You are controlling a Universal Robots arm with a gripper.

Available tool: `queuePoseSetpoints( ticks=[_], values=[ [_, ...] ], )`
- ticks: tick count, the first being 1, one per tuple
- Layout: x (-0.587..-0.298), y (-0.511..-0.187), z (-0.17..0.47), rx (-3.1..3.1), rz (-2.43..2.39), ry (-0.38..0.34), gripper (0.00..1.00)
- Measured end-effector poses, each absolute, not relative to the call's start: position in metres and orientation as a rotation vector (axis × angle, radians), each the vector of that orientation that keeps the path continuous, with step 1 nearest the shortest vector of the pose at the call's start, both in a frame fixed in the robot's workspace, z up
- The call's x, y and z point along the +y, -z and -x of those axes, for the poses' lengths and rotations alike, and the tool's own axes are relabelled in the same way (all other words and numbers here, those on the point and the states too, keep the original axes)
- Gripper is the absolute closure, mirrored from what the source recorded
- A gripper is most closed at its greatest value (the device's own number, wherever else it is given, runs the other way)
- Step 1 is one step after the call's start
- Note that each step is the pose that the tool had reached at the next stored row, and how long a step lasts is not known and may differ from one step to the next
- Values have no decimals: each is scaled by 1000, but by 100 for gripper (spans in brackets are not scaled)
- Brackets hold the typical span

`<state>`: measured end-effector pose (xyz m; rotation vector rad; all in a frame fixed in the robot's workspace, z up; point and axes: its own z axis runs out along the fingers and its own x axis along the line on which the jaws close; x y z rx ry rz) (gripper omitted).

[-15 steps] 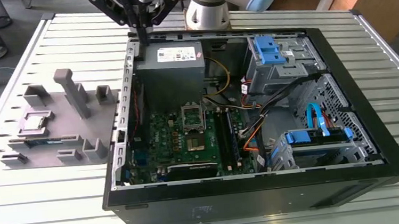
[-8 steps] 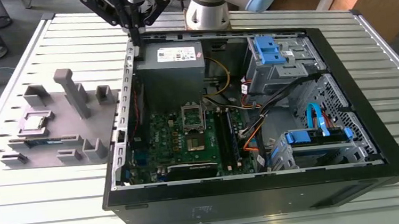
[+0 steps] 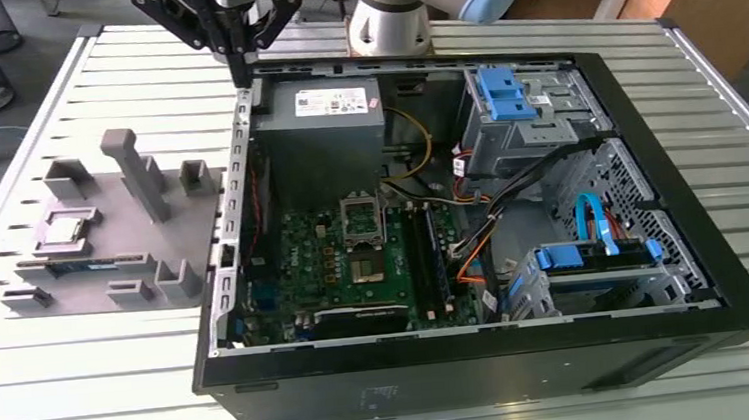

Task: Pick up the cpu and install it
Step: 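Reach for the cpu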

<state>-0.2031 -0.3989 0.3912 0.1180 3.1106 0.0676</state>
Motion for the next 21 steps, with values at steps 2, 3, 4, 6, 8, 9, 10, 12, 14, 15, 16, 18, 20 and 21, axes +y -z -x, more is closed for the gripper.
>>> queuePoseSetpoints(
  ticks=[2,3,4,6,8,9,10,12,14,15,16,18,20,21],
  values=[
    [-399,-391,206,3111,-118,-68,89],
    [-399,-391,207,3111,-118,-68,89],
    [-399,-391,209,3111,-118,-68,89],
    [-399,-391,212,3111,-118,-68,89],
    [-399,-391,215,3111,-118,-68,89],
    [-399,-391,216,3111,-118,-68,89],
    [-399,-390,218,3111,-118,-68,89],
    [-399,-390,221,3111,-118,-68,89],
    [-399,-390,224,3111,-118,-68,89],
    [-399,-390,226,3111,-118,-68,89],
    [-399,-390,228,3111,-118,-68,89],
    [-399,-390,232,3111,-118,-68,89],
    [-399,-389,234,3111,-118,-68,89],
    [-399,-389,236,3111,-118,-68,89]
  ],
)
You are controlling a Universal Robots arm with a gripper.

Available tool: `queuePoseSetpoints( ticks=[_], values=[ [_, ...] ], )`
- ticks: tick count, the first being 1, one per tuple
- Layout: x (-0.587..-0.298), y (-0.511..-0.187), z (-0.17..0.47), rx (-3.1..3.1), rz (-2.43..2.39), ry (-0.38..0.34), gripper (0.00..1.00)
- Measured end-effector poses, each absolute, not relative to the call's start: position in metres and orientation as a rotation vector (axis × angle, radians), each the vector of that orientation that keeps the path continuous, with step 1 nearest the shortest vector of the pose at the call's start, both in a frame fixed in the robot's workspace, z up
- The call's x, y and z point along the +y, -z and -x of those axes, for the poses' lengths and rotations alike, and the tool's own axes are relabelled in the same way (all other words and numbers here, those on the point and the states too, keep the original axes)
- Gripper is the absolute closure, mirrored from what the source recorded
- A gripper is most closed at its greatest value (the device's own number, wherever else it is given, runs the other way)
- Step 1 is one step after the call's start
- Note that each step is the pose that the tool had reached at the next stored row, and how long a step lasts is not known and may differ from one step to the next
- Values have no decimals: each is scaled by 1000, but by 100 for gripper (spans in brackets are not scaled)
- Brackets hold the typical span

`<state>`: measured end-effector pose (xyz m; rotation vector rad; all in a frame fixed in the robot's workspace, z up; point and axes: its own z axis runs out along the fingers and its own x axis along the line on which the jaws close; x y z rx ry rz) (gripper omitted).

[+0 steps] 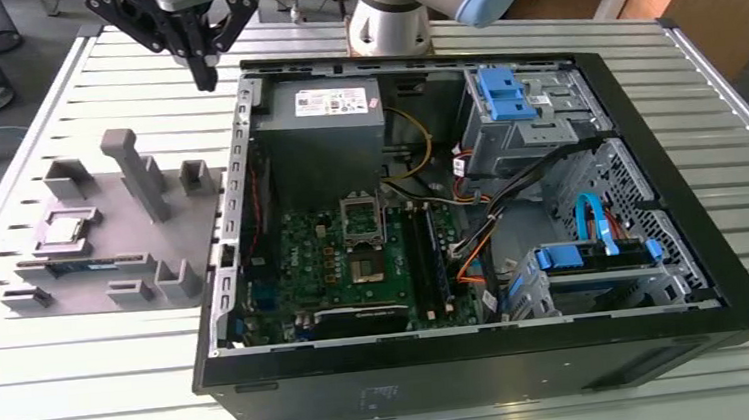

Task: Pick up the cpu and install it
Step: 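Reach for the cpu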

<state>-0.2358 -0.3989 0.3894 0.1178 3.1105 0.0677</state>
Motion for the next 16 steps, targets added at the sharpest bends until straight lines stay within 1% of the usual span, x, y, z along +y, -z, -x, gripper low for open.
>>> queuePoseSetpoints(
  ticks=[16],
  values=[
    [-399,-389,250,3110,-118,-68,89]
  ],
)
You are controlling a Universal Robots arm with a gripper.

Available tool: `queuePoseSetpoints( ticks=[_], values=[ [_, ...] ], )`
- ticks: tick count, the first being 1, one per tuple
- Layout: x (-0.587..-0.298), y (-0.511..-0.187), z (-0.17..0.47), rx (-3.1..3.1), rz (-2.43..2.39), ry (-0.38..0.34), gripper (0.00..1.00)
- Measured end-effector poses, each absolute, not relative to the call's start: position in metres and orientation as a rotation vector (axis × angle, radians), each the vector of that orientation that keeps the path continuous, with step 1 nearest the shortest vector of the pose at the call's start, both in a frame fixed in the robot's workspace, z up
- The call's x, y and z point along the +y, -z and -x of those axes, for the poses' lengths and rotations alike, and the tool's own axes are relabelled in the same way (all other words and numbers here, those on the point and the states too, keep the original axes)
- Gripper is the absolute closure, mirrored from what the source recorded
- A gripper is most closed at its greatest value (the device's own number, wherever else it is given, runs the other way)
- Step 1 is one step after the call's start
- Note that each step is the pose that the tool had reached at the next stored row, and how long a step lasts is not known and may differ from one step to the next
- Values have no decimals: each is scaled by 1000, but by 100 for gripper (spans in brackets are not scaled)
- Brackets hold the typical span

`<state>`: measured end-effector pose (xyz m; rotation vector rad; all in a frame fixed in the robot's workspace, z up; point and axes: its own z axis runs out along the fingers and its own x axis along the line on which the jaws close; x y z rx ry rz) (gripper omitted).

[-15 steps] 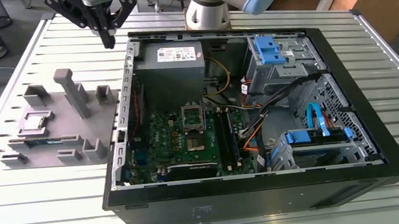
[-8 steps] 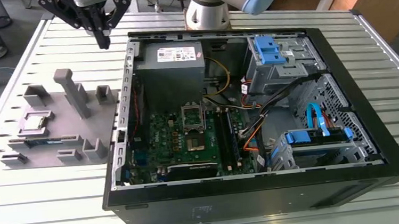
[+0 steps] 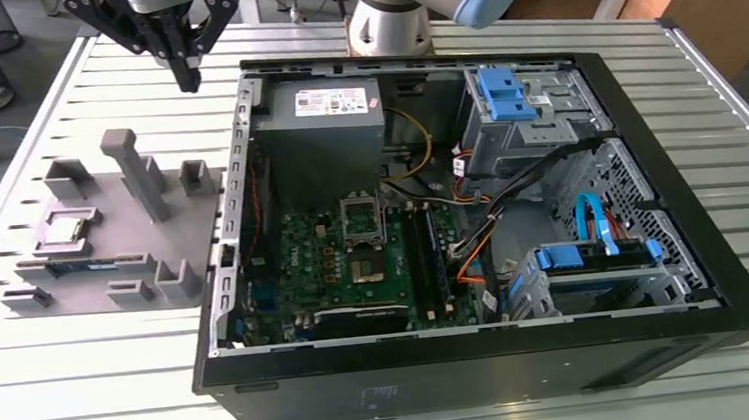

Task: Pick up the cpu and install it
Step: 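Reach for the cpu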

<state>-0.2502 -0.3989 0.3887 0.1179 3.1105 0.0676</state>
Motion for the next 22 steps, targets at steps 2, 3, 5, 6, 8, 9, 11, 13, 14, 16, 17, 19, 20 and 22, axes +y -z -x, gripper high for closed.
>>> queuePoseSetpoints(
  ticks=[2,3,5,6,8,9,11,13,14,16,17,19,20,22],
  values=[
    [-399,-389,251,3110,-118,-68,89],
    [-399,-389,251,3110,-118,-68,89],
    [-399,-388,252,3110,-118,-68,89],
    [-399,-388,252,3110,-118,-68,89],
    [-399,-388,254,3110,-118,-68,89],
    [-399,-388,255,3110,-118,-68,89],
    [-399,-387,257,3110,-118,-68,89],
    [-399,-387,259,3109,-118,-68,89],
    [-399,-387,260,3109,-118,-68,89],
    [-399,-386,263,3109,-118,-68,89],
    [-399,-386,265,3109,-118,-68,89],
    [-399,-386,268,3108,-118,-68,89],
    [-399,-385,269,3108,-118,-68,89],
    [-399,-385,273,3107,-118,-68,89]
  ],
)
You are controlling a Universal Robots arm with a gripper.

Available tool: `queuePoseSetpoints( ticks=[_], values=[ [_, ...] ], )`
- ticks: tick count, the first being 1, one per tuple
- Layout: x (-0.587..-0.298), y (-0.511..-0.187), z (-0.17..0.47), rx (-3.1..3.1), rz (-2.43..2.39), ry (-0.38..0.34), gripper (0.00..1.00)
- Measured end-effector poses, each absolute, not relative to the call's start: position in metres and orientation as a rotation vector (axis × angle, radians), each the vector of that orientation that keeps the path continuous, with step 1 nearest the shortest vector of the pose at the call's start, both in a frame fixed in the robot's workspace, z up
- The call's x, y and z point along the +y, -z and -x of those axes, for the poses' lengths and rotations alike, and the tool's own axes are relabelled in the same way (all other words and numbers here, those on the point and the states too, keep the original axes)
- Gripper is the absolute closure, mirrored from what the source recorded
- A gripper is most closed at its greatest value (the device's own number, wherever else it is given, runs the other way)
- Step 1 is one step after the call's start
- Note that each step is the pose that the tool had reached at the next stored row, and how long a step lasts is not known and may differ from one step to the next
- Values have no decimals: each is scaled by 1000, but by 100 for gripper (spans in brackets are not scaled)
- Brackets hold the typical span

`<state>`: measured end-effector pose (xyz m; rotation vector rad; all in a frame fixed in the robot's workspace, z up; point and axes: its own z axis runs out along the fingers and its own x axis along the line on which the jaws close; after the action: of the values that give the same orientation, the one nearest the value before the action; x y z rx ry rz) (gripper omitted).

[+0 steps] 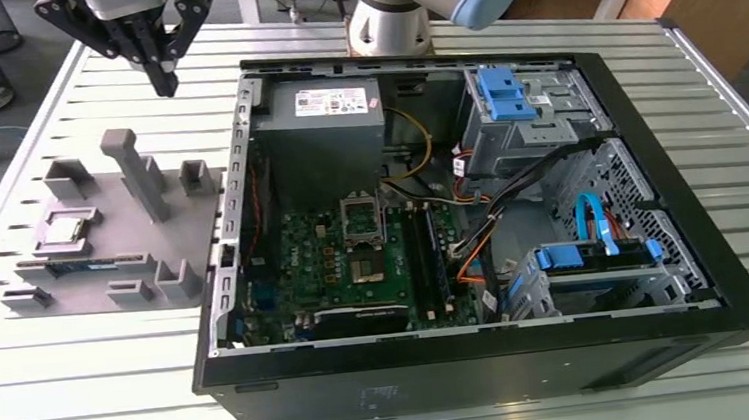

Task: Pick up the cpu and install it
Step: 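Reach for the cpu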

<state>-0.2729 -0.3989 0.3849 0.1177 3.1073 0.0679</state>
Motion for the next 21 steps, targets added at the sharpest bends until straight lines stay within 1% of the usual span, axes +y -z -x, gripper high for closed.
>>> queuePoseSetpoints(
  ticks=[21],
  values=[
    [-399,-379,315,3102,-117,-68,89]
  ],
)
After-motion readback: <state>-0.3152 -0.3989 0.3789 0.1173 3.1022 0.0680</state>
